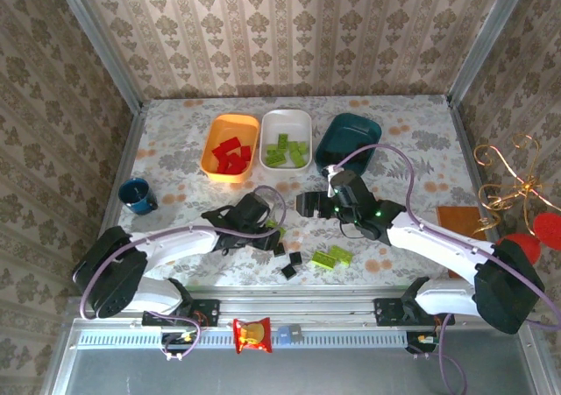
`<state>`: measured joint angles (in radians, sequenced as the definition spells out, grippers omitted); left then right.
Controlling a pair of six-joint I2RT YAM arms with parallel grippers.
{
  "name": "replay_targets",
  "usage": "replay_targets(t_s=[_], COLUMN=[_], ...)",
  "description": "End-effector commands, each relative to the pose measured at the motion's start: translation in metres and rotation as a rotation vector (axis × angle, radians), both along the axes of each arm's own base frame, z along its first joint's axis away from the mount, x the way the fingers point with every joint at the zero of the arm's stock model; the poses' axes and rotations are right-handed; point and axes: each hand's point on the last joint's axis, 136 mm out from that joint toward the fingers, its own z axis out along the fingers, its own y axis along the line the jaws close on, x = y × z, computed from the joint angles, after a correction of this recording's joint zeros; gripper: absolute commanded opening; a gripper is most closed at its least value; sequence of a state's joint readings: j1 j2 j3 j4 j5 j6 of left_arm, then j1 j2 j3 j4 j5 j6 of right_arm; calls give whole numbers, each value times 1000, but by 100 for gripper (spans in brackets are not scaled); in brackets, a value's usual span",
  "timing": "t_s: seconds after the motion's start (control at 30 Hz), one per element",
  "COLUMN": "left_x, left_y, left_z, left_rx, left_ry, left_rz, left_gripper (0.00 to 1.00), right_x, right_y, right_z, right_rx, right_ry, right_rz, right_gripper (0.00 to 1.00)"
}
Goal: Sort the legos into containers by color
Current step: Pick up the lego from the middle-left of the table, then place the lego in the container.
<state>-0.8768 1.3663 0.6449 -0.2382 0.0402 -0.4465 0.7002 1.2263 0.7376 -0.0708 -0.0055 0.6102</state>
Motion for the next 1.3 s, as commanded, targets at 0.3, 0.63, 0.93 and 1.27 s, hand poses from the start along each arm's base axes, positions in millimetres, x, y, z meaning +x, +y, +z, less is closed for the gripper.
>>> replay_targets(t_s=[0.3, 0.63, 0.93, 1.27], left_x=[7, 24, 112, 229], left_y=[1, 13, 69, 117], left_z=[-7, 36, 124, 144], left_rx=[71, 11, -93, -85], left_ry=[-24, -141, -407, -526], left_rz=[-5, 61, 367, 605], left_gripper=[50, 34, 34, 34], right_x=[1, 1, 2, -9], right_y=[-11, -13, -12, -20], right_z=[0, -3, -4, -15], right_rx=[-11, -21, -15, -33], right_ry=[-16, -9, -3, 38], right_rz=[-44, -49, -54, -60], right_gripper=[89, 90, 89, 90])
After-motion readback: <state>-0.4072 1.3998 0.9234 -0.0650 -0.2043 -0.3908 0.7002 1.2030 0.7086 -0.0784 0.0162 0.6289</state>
